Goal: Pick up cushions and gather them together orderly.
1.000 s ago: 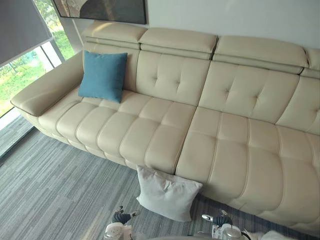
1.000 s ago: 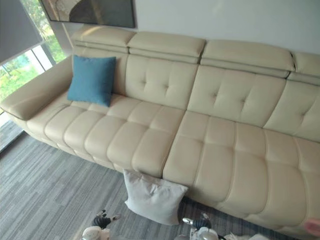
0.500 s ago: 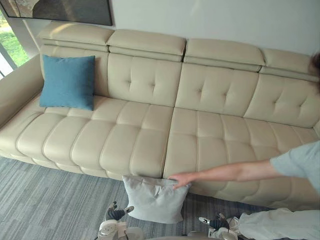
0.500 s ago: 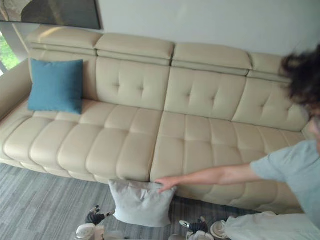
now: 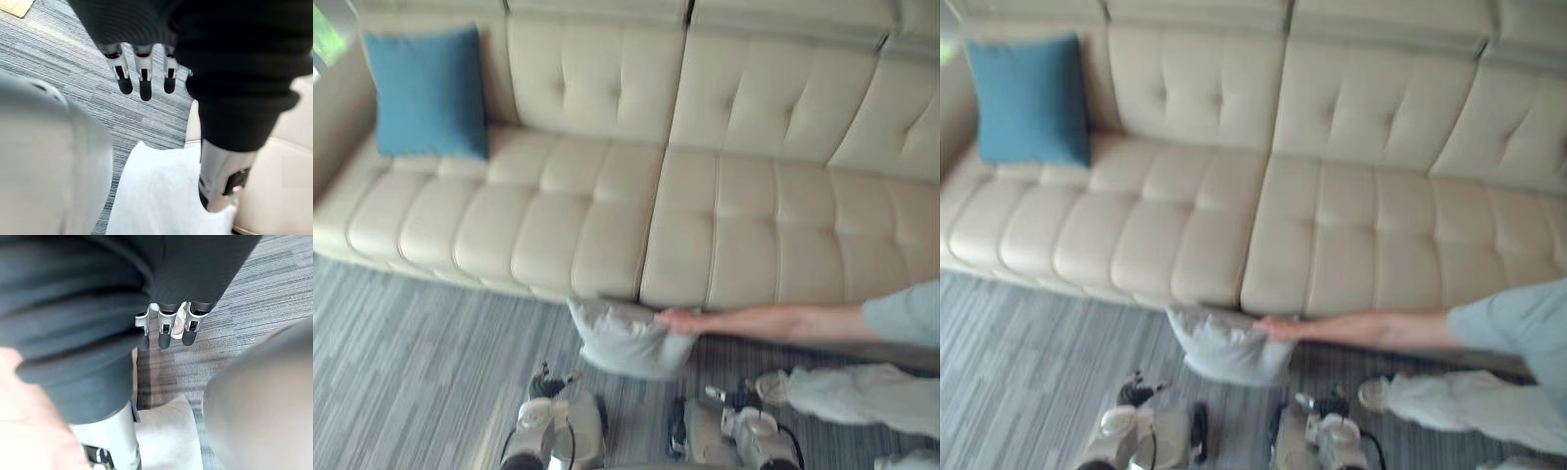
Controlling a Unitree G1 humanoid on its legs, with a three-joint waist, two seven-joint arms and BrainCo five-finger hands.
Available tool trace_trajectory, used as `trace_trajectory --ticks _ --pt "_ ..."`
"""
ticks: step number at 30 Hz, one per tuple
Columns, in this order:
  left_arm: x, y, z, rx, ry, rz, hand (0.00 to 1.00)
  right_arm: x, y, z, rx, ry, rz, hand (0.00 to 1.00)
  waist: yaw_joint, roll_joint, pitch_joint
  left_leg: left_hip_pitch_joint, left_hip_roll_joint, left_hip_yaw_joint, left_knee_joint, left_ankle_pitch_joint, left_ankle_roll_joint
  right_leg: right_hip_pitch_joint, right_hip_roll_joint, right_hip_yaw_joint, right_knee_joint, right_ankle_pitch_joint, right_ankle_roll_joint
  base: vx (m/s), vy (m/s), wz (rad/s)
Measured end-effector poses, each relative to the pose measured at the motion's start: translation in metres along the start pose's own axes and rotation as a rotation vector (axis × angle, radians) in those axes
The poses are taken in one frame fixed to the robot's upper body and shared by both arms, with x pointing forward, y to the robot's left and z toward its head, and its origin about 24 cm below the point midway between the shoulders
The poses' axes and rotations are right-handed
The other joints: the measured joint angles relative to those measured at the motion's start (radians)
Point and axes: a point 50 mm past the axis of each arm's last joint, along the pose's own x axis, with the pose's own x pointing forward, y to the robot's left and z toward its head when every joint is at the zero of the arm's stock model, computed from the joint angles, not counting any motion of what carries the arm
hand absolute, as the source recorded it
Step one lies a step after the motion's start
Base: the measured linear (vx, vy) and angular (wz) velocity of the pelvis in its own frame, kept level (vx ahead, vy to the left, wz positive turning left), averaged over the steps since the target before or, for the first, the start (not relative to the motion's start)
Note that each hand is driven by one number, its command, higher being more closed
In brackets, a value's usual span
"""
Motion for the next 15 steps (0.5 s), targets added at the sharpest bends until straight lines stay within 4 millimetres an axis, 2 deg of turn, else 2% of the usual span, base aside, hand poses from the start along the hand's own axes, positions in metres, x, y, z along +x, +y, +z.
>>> trace_trajectory --ticks 2,5,10,12,15 --pt "0.007 -0.007 0.037 -0.044 -0.106 0.002 0.00 0.005 0.009 0.027 0.036 -0.074 0.002 0.00 -0.002 -0.008 0.061 -0.116 0.013 -0.020 0.084 -0.004 0.002 -0.111 0.000 -0.003 0.081 -0.007 0.000 -0.28 -0.075 -0.02" --pt "0.010 -0.011 0.064 -0.098 -0.182 0.014 0.00 0.007 0.021 0.049 0.078 -0.121 0.010 0.00 -0.005 -0.018 0.106 -0.220 0.018 -0.040 0.136 -0.002 0.005 -0.209 -0.003 -0.008 0.131 -0.011 -0.010 -0.22 -0.064 0.03" --pt "0.012 -0.011 0.084 -0.181 -0.227 0.044 0.00 0.004 0.043 0.075 0.125 -0.189 0.046 0.00 -0.002 -0.022 0.121 -0.328 0.022 -0.065 0.156 0.025 0.001 -0.303 -0.006 -0.033 0.155 0.002 -0.032 -0.07 -0.042 0.09" --pt "0.012 -0.011 0.088 -0.186 -0.236 0.048 0.00 0.002 0.052 0.086 0.140 -0.222 0.069 0.00 -0.002 -0.025 0.131 -0.330 0.026 -0.069 0.156 0.030 -0.008 -0.303 -0.005 -0.040 0.153 0.010 -0.046 0.00 -0.021 0.00" --pt "0.011 -0.016 0.090 -0.194 -0.243 0.036 0.00 0.002 0.055 0.091 0.144 -0.240 0.074 0.00 -0.003 -0.025 0.132 -0.330 0.027 -0.068 0.149 0.033 -0.012 -0.302 -0.004 -0.043 0.146 0.013 -0.050 0.04 -0.005 0.00"
